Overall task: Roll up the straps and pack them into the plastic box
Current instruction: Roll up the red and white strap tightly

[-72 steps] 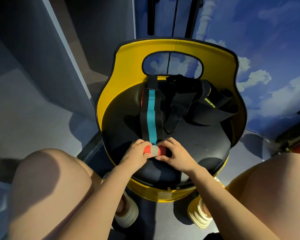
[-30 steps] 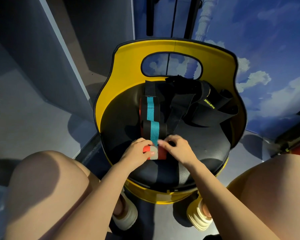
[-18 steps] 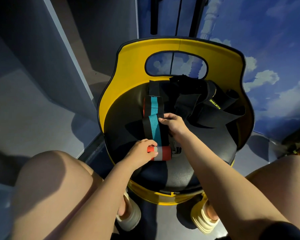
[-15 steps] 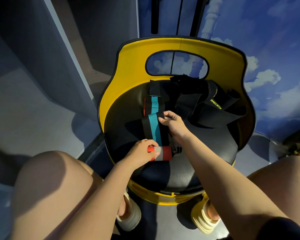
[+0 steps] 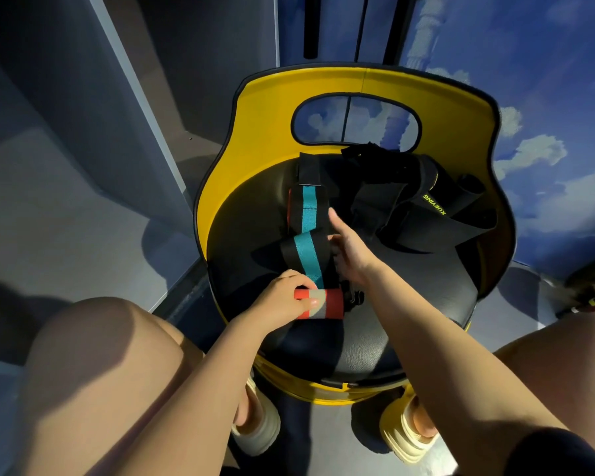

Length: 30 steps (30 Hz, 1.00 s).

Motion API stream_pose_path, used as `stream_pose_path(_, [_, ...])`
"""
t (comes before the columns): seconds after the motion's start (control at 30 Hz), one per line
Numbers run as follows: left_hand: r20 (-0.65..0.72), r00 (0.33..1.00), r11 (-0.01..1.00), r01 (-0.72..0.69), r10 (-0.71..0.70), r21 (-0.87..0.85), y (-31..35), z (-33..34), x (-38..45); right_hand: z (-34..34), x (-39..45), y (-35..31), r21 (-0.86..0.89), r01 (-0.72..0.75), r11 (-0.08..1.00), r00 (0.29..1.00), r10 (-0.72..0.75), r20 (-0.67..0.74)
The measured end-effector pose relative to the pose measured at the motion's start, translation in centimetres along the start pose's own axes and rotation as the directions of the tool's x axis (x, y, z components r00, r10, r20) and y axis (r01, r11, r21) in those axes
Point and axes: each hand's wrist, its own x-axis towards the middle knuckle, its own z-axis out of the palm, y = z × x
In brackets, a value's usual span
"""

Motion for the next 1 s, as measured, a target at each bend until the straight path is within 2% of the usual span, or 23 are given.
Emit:
stream_pose_path(0.1, [-0.027, 1.000, 1.000, -0.003, 0.003, -0.013, 0.0, 0.2, 0.1, 0.5, 0.1, -1.3, 0.064, -0.134, 0.989, 0.989, 0.138, -0.061])
stream_pose_path(0.17, [-0.027, 1.000, 1.000, 0.007, -0.008, -0.023, -0.1, 0.2, 0.2, 0.8, 0.2, -1.4, -0.035, -0.183, 0.983, 0.971, 0.175, -0.164])
stream_pose_path(0.23, [-0.007, 1.000, 1.000, 0.013, -0.013, -0.025, -0.1, 0.2, 0.2, 0.9, 0.6, -1.2, -0.038, -0.067, 0.997, 0.973, 0.057, -0.222])
stream_pose_path(0.33, [0.006, 1.000, 1.000, 0.020, -0.020, -0.007, -0.2, 0.3, 0.1, 1.1, 1.3, -0.8, 0.100, 0.152, 0.983, 0.971, -0.130, -0.202])
stream_pose_path(0.4, [0.002, 1.000, 1.000, 0.022, -0.022, -0.002, -0.2, 0.3, 0.1, 1.2, 1.9, -0.8, 0.051, 0.211, 0.976, 0.955, -0.194, -0.226])
stream_pose_path(0.47, [0.010, 1.000, 1.000, 0.027, -0.027, -0.005, -0.2, 0.3, 0.1, 1.0, 2.7, -0.9, -0.095, 0.196, 0.976, 0.939, -0.215, -0.270])
stream_pose_path(0.57, [0.004, 1.000, 1.000, 0.030, -0.030, 0.000, -0.2, 0.3, 0.2, 1.0, 2.8, -1.4, -0.320, 0.080, 0.944, 0.929, -0.187, -0.321])
stream_pose_path(0.63, [-0.005, 1.000, 1.000, 0.030, -0.030, 0.001, -0.3, 0.4, 0.3, 0.7, 2.1, -1.6, -0.401, 0.008, 0.916, 0.917, -0.167, -0.361])
stream_pose_path(0.7, [-0.006, 0.999, 0.999, 0.037, -0.037, -0.004, -0.2, 0.5, 0.4, 0.3, 1.0, -1.3, -0.440, -0.015, 0.898, 0.929, -0.150, -0.338])
stream_pose_path(0.83, [-0.003, 1.000, 0.999, 0.031, -0.031, 0.008, -0.2, 0.5, 0.4, 0.0, -0.3, 0.1, -0.407, 0.100, 0.908, 0.944, -0.216, -0.249])
stream_pose_path(0.93, [-0.014, 1.000, 1.000, 0.025, -0.025, 0.013, -0.3, 0.5, 0.4, 0.5, 0.3, 0.8, -0.388, 0.242, 0.889, 0.889, -0.363, -0.279])
stream_pose_path(1.0, [-0.016, 1.000, 1.000, 0.023, -0.023, 0.020, -0.3, 0.6, 0.4, 0.9, 0.6, 1.2, -0.399, 0.276, 0.874, 0.859, -0.411, -0.305])
